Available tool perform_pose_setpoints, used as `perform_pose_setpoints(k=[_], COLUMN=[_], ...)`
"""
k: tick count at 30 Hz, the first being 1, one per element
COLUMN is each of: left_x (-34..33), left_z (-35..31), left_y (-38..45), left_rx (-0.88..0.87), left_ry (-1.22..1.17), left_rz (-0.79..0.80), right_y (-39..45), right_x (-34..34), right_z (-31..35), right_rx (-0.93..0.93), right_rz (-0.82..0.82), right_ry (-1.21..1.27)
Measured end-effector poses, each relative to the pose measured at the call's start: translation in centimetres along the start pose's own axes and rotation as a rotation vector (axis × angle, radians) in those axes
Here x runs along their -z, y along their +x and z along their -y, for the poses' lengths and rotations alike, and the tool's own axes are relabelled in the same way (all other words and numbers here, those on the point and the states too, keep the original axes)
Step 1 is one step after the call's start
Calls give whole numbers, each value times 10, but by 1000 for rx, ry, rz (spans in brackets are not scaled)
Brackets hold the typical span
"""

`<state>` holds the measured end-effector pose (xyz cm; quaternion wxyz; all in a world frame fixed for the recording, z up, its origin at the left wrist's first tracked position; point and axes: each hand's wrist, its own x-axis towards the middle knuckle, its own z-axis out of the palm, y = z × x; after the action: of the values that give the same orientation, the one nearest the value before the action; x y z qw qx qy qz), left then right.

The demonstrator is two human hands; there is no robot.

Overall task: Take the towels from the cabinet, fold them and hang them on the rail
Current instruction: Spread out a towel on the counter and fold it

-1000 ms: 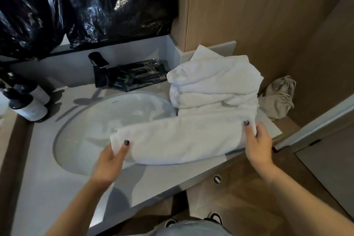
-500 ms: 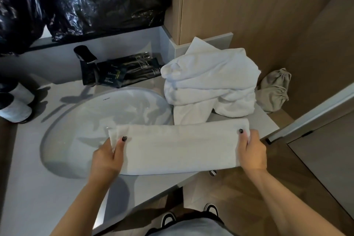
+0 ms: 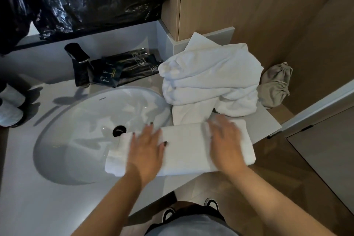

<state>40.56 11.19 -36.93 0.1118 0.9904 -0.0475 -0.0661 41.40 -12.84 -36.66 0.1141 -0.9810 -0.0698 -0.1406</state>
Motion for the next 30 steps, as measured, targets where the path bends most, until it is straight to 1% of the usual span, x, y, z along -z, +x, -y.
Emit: perform_pose_setpoints(k=[1,2,3,5,9,11,14,17,20,23,26,27,29,30], left_x=[-6,-9,-10,-12,-7,-4,-4,0,2,1,1,1,2,2], left_z=[-9,-14,-16,-9,-2,1,12,26,38,40,39,39,34,28], left_y=[-1,-1,1,3,5,5,6,9,12,15,16,17,22,26], left_rx=[-42,-52,-59,-76,-112,-110,-60,64,166,189,147,99,-59,-142], left_ry=[-29,-52,-58,-35,-61,-91,-60,-75,-141,-196,-167,-122,-23,11], left_rz=[43,55,58,62,111,106,159,218,312,348,321,280,180,157], right_y=[-2,-5,-6,-9,-13,-14,-19,-28,-32,-32,-37,-42,-55,-62], right_x=[-6,-13,-18,-23,-25,-23,-20,-16,-16,-15,-12,-11,-9,-7], right_z=[16,28,37,42,24,19,8,-8,-14,-10,-7,-5,0,4], right_rx=[140,223,243,196,69,9,-89,-161,-187,-232,-345,-408,-555,-641], right_rz=[55,127,196,273,283,288,303,279,254,218,137,100,6,-46], right_ry=[35,58,68,62,10,-21,-60,-96,-95,-84,7,69,233,325])
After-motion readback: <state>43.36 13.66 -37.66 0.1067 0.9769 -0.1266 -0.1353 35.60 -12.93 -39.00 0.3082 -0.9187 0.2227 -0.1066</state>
